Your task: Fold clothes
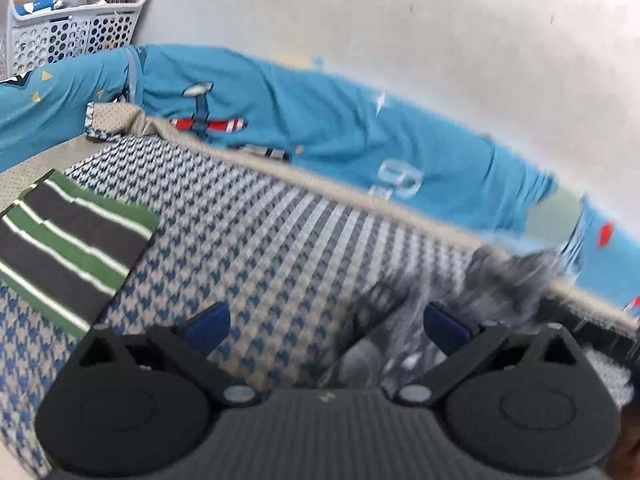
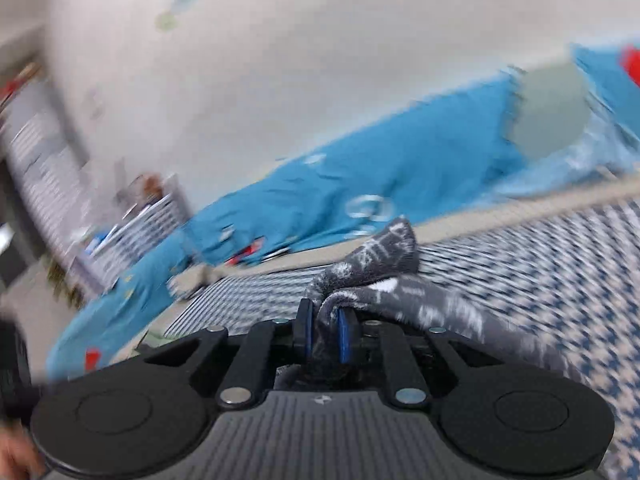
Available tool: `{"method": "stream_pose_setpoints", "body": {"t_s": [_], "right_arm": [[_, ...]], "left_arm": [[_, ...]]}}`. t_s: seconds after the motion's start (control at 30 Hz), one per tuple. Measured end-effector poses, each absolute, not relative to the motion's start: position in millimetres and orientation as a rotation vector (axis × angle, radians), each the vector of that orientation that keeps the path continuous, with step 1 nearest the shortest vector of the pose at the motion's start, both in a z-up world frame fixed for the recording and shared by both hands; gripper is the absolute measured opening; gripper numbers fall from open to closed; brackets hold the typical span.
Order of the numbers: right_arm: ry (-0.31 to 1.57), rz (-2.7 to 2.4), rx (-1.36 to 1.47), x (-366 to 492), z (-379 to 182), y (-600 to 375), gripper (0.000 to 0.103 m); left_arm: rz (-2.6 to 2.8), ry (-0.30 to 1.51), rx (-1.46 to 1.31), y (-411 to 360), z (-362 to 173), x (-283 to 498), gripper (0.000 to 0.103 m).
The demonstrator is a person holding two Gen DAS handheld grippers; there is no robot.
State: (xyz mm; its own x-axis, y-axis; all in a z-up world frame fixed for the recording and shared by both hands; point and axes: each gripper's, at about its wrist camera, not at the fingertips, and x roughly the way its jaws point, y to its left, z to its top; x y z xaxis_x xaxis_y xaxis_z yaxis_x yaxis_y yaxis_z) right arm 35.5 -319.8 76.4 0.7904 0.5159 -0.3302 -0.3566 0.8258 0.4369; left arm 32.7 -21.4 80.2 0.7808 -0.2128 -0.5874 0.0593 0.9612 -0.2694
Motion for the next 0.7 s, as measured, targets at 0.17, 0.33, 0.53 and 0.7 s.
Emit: {"method": "stream_pose_setpoints", "body": {"t_s": [0.17,0.33,0.53,0.7], "right_arm": [[0.452,0.615,0.175,12.8,72.2,-262.9,0.013],[0.466,0.712,0.026,-9.6,56.6,-224.1,0.011],[0.502,0.778,-0.036,-26.4,42.5,-204.2,0.011],[0.5,0.795,-0.086,-42.3,40.9,-197.3,0.011]], "left_arm": [[-0.243,0.645,-0.28,-24.9,86.3,32.8,0.103],[-0.325,0.659,-0.269,-32.2,87.0,33.2,0.103],[-0.376,0.727,-0.255,-43.1,73.8,33.9,0.103],[-0.281,0.784,-0.157,-54.9,56.9,36.7,0.099]]}}
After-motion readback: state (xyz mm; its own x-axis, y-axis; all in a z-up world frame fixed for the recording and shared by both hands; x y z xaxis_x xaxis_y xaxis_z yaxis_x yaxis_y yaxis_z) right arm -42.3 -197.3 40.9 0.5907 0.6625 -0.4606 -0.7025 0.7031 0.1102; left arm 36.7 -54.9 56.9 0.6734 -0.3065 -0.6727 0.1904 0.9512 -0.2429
